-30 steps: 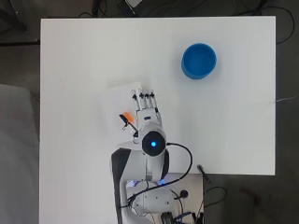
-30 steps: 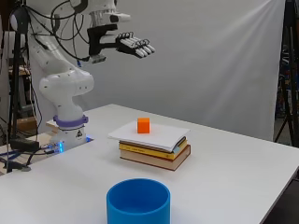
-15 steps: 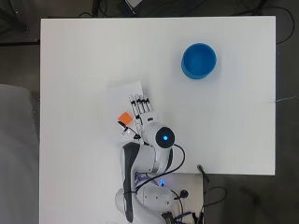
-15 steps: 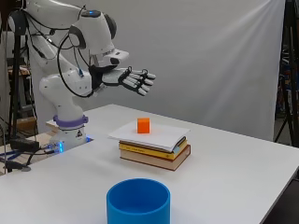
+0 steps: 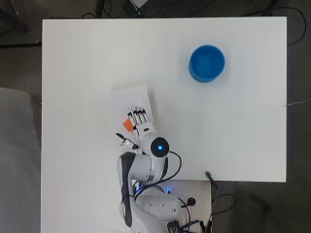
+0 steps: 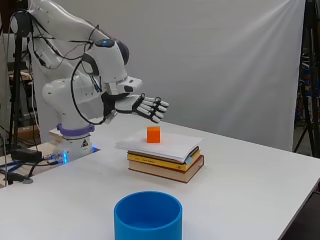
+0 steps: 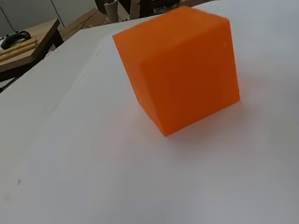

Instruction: Teleoperate dual arm-hand system to pick and place objects

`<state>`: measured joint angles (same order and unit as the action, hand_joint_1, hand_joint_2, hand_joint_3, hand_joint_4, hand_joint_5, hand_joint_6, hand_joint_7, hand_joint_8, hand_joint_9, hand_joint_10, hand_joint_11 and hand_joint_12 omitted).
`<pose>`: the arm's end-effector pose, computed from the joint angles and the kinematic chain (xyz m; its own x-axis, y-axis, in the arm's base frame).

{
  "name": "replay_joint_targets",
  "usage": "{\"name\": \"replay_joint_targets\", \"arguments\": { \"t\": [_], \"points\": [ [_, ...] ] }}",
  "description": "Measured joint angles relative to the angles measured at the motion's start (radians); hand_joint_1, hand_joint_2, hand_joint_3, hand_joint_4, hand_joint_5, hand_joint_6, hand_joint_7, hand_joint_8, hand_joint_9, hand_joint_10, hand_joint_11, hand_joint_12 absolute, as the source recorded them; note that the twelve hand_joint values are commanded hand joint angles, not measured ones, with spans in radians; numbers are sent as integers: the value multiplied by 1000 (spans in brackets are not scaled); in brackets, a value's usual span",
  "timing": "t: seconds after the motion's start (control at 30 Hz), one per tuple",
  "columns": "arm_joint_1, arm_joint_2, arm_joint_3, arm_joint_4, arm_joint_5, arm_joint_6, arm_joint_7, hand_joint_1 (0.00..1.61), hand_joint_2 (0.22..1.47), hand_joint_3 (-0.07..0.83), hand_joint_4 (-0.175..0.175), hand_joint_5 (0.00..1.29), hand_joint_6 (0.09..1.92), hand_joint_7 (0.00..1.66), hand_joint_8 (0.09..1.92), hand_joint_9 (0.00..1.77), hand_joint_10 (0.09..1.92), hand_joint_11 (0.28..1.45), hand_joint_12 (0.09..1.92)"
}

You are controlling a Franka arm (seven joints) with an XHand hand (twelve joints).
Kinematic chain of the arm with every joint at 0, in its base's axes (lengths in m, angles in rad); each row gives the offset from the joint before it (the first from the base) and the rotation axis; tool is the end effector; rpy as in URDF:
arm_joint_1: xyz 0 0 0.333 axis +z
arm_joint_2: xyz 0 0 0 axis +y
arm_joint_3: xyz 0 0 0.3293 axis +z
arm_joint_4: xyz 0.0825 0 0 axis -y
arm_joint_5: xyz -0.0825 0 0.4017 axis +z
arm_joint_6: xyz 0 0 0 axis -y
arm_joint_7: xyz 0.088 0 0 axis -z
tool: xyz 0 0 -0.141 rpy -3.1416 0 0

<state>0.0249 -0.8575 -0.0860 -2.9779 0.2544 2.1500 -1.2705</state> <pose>0.2843 0.0085 0.3356 0.4460 0.8547 0.2655 0.8936 -0.4420 -0.0782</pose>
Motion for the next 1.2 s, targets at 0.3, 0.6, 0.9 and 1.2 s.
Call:
{"name": "replay_joint_targets", "arguments": {
  "t": [0.3, 0.6, 0.9, 1.2],
  "points": [
    [6, 105, -13, -43, 37, 15, 27, 184, 936, 6, 23, 98, 87, 168, 87, 329, 87, 460, 87],
    [24, 212, -28, -33, 75, 49, -94, 975, 1217, 8, -15, 599, 1089, 632, 1054, 751, 1096, 612, 814],
    [36, 256, -82, 33, 149, 69, -390, 971, 1451, 12, -27, 371, 1776, 521, 1920, 605, 1920, 509, 1335],
    [27, 202, -77, 305, 29, 17, -293, 1093, 1365, -2, -121, 524, 1550, 605, 1767, 808, 1920, 602, 1660]
  ]
}}
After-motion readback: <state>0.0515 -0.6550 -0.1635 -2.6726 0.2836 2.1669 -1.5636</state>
